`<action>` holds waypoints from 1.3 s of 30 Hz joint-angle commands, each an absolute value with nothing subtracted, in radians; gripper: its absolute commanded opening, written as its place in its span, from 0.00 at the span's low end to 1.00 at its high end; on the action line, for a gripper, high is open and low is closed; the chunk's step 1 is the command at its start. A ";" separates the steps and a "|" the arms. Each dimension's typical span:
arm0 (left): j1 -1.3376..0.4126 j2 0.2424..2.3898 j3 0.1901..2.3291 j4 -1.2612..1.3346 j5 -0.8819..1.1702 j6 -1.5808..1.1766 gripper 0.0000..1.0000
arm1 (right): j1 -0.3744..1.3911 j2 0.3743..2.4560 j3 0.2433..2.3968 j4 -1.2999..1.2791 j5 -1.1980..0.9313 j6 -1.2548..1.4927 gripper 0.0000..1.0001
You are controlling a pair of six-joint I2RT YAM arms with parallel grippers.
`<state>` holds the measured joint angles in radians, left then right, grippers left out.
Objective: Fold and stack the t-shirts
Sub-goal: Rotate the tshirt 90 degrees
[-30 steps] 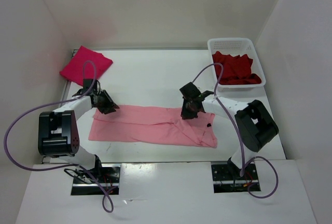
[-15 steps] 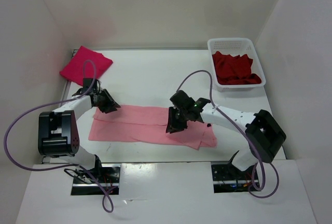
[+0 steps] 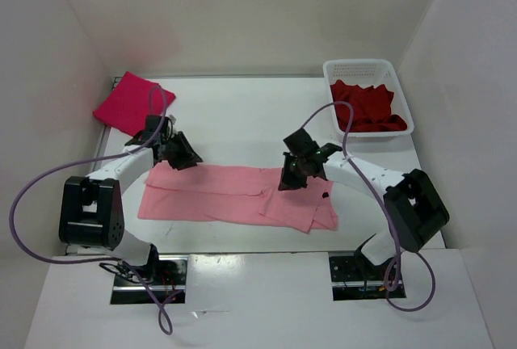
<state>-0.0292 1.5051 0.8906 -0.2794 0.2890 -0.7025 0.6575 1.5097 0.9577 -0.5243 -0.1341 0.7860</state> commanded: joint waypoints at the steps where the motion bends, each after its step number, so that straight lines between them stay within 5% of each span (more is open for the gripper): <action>1: -0.060 1.540 0.884 -0.256 0.307 -0.756 0.36 | 0.589 1.538 0.910 -0.445 -0.014 0.793 0.02; 10: 0.127 1.574 0.772 -0.253 0.341 -0.733 0.31 | 0.508 1.702 0.940 -0.370 0.008 0.802 0.01; 16: 0.301 1.539 0.715 -0.285 0.414 -0.703 0.34 | 0.497 1.900 1.151 -0.376 -0.021 0.755 0.01; 21: 0.311 1.335 0.706 -0.376 0.436 -0.693 0.38 | 0.463 2.332 1.839 -0.591 -0.081 0.671 0.01; 27: 0.289 1.138 0.672 -0.443 0.459 -0.702 0.43 | 0.483 2.738 3.094 -0.997 -0.158 0.591 0.05; 32: 0.270 1.158 0.660 -0.419 0.469 -0.703 0.43 | 0.521 2.403 2.743 -0.960 -0.123 0.488 0.29; 34: 0.250 1.192 0.660 -0.419 0.469 -0.689 0.32 | 0.541 2.265 2.439 -0.899 -0.107 0.454 0.35; 37: 0.250 1.210 0.670 -0.408 0.450 -0.689 0.08 | 0.560 1.927 1.867 -0.541 -0.196 0.498 0.19; 39: 0.250 1.219 0.679 -0.399 0.422 -0.699 0.04 | 0.580 1.775 1.561 -0.454 -0.260 0.543 0.04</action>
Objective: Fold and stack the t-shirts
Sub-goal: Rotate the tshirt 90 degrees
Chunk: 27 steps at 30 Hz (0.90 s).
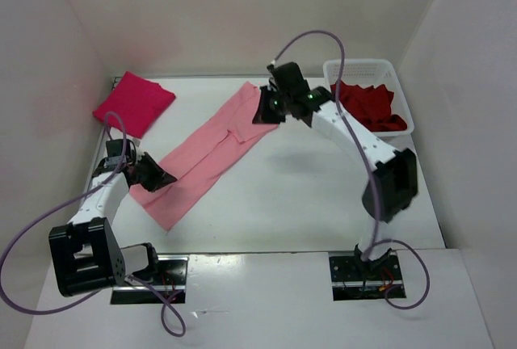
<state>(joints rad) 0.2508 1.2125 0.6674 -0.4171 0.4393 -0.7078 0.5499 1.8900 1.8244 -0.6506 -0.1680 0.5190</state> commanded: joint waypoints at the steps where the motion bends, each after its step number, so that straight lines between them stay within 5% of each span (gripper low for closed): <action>1: 0.250 1.220 0.680 -0.390 0.413 -0.699 0.04 | 0.595 1.760 1.495 -0.431 -0.271 0.557 0.01; 7: 0.296 1.316 0.664 -0.350 0.400 -0.762 0.01 | 0.658 1.821 1.269 -0.266 -0.321 0.629 0.00; 14: 0.353 1.292 0.655 -0.308 0.353 -0.798 0.00 | 0.658 2.005 1.374 -0.245 -0.321 0.650 0.01; 20: 0.364 1.327 0.664 -0.279 0.409 -0.787 0.00 | 0.658 2.114 1.419 -0.181 -0.321 0.733 0.43; 23: 0.351 1.327 0.664 -0.279 0.433 -0.778 0.00 | 0.658 2.158 1.457 -0.163 -0.321 0.770 0.47; 25: 0.336 1.316 0.664 -0.279 0.433 -0.767 0.00 | 0.658 2.201 1.497 -0.163 -0.321 0.788 0.44; 27: 0.302 1.316 0.673 -0.279 0.433 -0.758 0.00 | 0.658 2.230 1.531 -0.172 -0.321 0.788 0.23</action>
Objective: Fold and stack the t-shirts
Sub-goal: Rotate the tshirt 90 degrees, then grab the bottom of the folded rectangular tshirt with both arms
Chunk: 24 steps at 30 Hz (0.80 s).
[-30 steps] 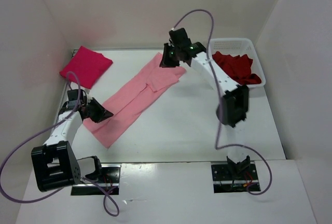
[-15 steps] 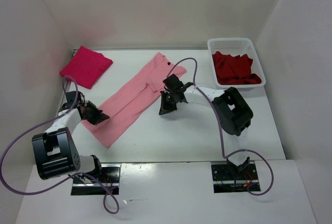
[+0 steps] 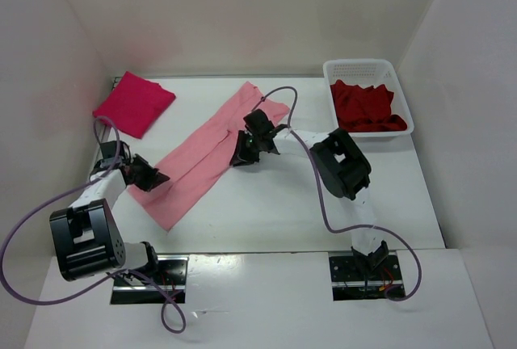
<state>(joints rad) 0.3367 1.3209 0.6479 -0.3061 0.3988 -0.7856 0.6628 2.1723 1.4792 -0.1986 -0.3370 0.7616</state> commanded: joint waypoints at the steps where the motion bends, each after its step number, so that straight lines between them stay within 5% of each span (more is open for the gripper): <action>1: 0.290 1.316 0.684 -0.279 0.433 -0.758 0.00 | 0.649 2.252 1.531 -0.182 -0.321 0.799 0.17; 4: 0.227 1.316 0.704 -0.298 0.423 -0.758 0.02 | 0.600 2.252 1.526 -0.202 -0.308 0.778 0.00; 13: -0.096 1.377 0.764 -0.278 0.377 -0.819 0.29 | 0.335 2.129 1.476 -0.411 -0.333 0.500 0.01; 15: -0.141 1.408 0.779 -0.278 0.365 -0.833 0.36 | 0.299 2.129 1.465 -0.437 -0.385 0.479 0.13; 16: -0.167 1.417 0.793 -0.278 0.365 -0.833 0.37 | 0.299 2.111 1.465 -0.437 -0.402 0.479 0.31; 17: -0.167 1.417 0.804 -0.291 0.365 -0.833 0.37 | 0.299 2.094 1.427 -0.437 -0.402 0.479 0.38; 24: -0.167 1.428 0.790 -0.357 0.325 -0.782 0.52 | 0.400 1.800 1.090 -0.321 -0.379 0.590 0.51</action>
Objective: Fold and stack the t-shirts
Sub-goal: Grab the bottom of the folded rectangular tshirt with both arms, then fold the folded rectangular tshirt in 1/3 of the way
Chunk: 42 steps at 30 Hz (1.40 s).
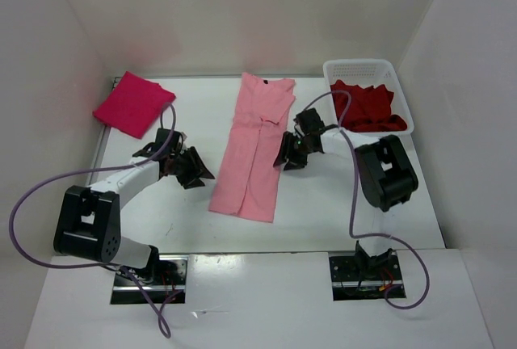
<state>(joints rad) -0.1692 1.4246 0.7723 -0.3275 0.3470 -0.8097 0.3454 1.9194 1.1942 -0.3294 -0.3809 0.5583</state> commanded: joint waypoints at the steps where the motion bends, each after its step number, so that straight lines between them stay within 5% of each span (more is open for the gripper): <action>1: -0.167 1.428 0.790 -0.357 0.325 -0.782 0.53 | 0.413 1.737 1.021 -0.321 -0.367 0.604 0.51; 10: -0.192 1.508 0.706 -0.377 0.340 -0.773 0.53 | 0.569 1.435 0.665 -0.227 -0.322 0.868 0.51; 16: -0.201 1.571 0.670 -0.368 0.376 -0.739 0.49 | 0.676 1.499 0.623 -0.146 -0.348 0.952 0.50; 20: -0.201 1.580 0.649 -0.368 0.385 -0.729 0.39 | 0.687 1.508 0.601 -0.109 -0.360 0.985 0.42; 23: -0.201 1.580 0.640 -0.368 0.403 -0.729 0.22 | 0.687 1.511 0.601 -0.109 -0.371 0.985 0.36; 28: -0.201 1.551 0.640 -0.409 0.455 -0.719 0.00 | 0.696 1.529 0.611 -0.120 -0.380 0.985 0.05; 38: -0.175 1.165 0.667 -0.679 0.606 -0.723 0.00 | 0.862 1.218 0.610 -0.353 -0.350 1.054 0.00; 42: -0.146 1.207 0.848 -0.695 0.577 -0.722 0.00 | 0.653 1.167 0.707 -0.459 -0.353 0.921 0.00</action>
<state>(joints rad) -0.1661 1.1786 0.7223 -0.6735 0.5594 -0.7338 0.7822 1.1767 0.6315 -0.3576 -0.3744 1.0031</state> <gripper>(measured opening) 0.004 0.010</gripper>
